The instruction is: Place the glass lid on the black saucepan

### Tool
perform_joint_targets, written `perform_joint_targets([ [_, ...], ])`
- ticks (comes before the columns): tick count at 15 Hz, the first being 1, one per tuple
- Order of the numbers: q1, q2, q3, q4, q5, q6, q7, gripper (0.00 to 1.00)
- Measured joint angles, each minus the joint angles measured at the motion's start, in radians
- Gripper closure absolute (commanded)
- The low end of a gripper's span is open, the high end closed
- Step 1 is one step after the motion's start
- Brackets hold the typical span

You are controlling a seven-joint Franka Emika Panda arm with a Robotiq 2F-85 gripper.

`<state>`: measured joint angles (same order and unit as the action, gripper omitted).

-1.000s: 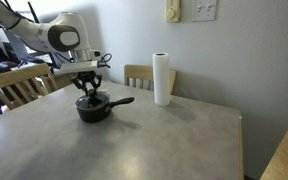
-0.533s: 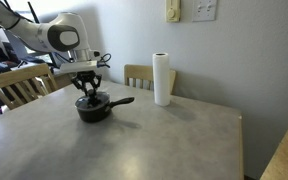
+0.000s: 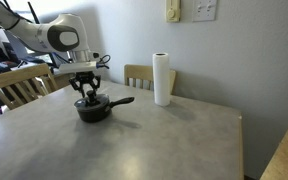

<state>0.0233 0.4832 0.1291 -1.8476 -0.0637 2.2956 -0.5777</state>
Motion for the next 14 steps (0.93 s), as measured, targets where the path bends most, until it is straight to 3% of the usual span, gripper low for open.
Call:
perform_joint_targets([
  [1, 0.0, 0.001, 0.001, 0.0, 0.0, -0.006, -0.002, 0.1],
  [5, 0.0, 0.002, 0.004, 0.0, 0.0, -0.026, -0.006, 0.0],
  [6, 0.0, 0.003, 0.004, 0.0, 0.0, -0.027, -0.007, 0.32],
  [8, 0.0, 0.003, 0.004, 0.0, 0.0, -0.029, -0.011, 0.29],
  [14, -0.001, 0.003, 0.004, 0.0, 0.0, -0.03, -0.014, 0.72],
])
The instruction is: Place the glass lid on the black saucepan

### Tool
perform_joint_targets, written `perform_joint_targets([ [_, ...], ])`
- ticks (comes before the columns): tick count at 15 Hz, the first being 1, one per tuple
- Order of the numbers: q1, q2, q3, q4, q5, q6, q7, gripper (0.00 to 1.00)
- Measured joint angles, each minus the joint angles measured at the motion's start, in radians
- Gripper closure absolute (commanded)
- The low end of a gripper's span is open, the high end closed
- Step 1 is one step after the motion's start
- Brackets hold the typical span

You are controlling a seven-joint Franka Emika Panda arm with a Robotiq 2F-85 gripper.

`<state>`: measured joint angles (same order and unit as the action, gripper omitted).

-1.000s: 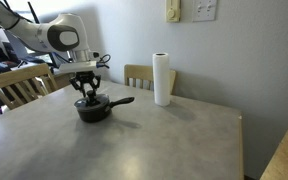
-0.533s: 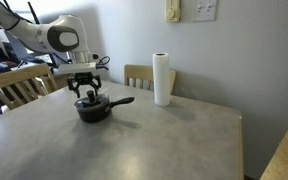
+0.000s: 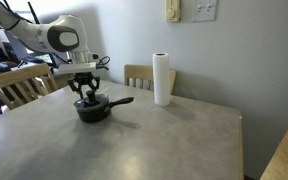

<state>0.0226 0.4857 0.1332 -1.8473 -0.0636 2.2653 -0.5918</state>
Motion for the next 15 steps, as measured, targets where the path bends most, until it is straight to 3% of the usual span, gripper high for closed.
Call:
perform_joint_targets([
  [2, -0.001, 0.0, 0.0, 0.0, 0.0, 0.0, 0.0, 0.84],
  [3, -0.001, 0.0, 0.0, 0.0, 0.0, 0.0, 0.0, 0.86],
  [15, -0.017, 0.0, -0.024, -0.001, 0.001, 0.032, 0.11, 0.86],
])
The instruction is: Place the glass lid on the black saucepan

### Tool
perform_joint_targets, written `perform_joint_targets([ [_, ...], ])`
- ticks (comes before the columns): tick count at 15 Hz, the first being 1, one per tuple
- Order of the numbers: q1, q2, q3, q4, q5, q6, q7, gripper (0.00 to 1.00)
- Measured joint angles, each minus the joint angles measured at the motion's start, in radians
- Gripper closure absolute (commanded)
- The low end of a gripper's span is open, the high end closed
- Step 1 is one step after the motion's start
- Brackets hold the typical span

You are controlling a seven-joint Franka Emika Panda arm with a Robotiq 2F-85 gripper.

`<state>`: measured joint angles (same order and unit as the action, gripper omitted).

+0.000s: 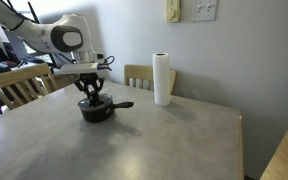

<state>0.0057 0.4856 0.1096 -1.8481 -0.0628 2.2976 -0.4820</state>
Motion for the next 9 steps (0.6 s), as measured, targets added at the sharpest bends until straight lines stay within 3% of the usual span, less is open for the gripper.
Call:
perform_joint_targets([
  [9, 0.0, 0.0, -0.003, 0.0, 0.019, 0.008, 0.082, 0.86],
])
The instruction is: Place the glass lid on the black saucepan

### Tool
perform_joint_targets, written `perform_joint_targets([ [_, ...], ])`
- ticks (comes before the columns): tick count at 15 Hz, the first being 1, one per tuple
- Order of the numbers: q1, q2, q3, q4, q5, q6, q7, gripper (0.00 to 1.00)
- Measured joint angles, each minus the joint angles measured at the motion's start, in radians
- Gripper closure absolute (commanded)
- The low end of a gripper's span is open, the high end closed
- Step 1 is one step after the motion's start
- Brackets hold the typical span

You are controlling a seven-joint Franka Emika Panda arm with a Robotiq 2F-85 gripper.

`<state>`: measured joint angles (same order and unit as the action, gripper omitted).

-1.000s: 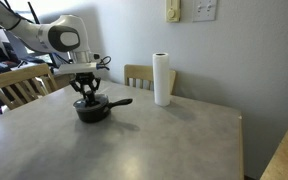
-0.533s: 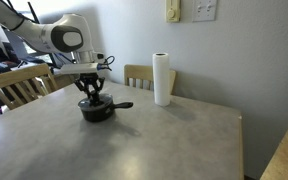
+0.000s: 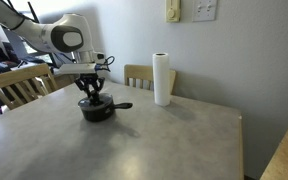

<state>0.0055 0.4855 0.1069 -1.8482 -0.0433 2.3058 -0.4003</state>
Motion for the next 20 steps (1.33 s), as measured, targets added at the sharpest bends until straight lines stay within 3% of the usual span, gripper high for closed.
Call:
perform_joint_targets([
  [7, -0.007, -0.001, 0.0, -0.001, 0.07, 0.005, 0.023, 0.86],
  [17, -0.012, -0.001, 0.0, -0.015, 0.08, 0.043, 0.054, 0.86],
  [18, -0.011, -0.001, 0.0, -0.016, 0.08, 0.044, 0.061, 0.82],
  [20, -0.011, -0.001, 0.0, -0.018, 0.079, 0.046, 0.069, 0.51],
])
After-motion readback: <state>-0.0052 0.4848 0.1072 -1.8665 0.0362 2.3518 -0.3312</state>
